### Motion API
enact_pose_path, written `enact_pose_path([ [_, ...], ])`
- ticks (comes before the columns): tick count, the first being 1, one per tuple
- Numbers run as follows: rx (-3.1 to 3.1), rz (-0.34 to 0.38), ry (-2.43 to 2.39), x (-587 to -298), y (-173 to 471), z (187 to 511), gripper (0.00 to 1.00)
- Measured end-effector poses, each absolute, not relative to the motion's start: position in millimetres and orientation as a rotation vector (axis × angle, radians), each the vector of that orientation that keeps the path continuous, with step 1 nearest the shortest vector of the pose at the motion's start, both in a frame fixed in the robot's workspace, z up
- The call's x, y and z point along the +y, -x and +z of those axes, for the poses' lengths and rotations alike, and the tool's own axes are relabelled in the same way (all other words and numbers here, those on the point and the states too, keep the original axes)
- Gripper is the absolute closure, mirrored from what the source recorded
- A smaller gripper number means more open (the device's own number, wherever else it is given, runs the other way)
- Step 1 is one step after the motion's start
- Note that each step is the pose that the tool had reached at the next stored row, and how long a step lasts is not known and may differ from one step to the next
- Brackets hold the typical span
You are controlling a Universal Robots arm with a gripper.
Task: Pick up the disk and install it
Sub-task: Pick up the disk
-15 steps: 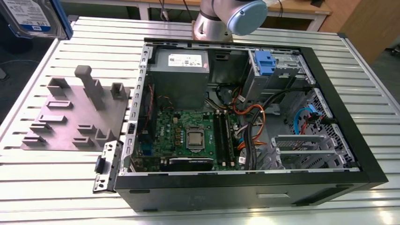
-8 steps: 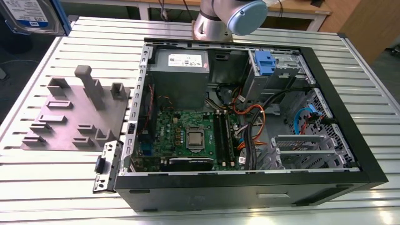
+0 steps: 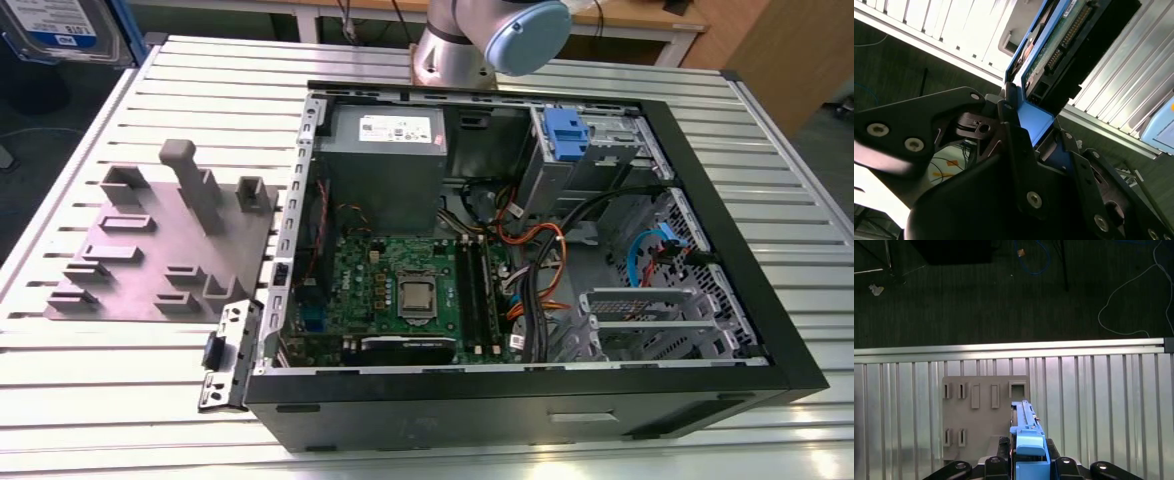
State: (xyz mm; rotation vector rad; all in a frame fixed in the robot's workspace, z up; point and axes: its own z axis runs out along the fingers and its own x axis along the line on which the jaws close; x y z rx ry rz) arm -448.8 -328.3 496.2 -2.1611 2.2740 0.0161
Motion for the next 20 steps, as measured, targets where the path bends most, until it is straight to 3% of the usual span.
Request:
enact_pose_path([
  [20, 2.274, 0.016, 2.161, -334.3, 442.2, 496.3, 0.64],
])
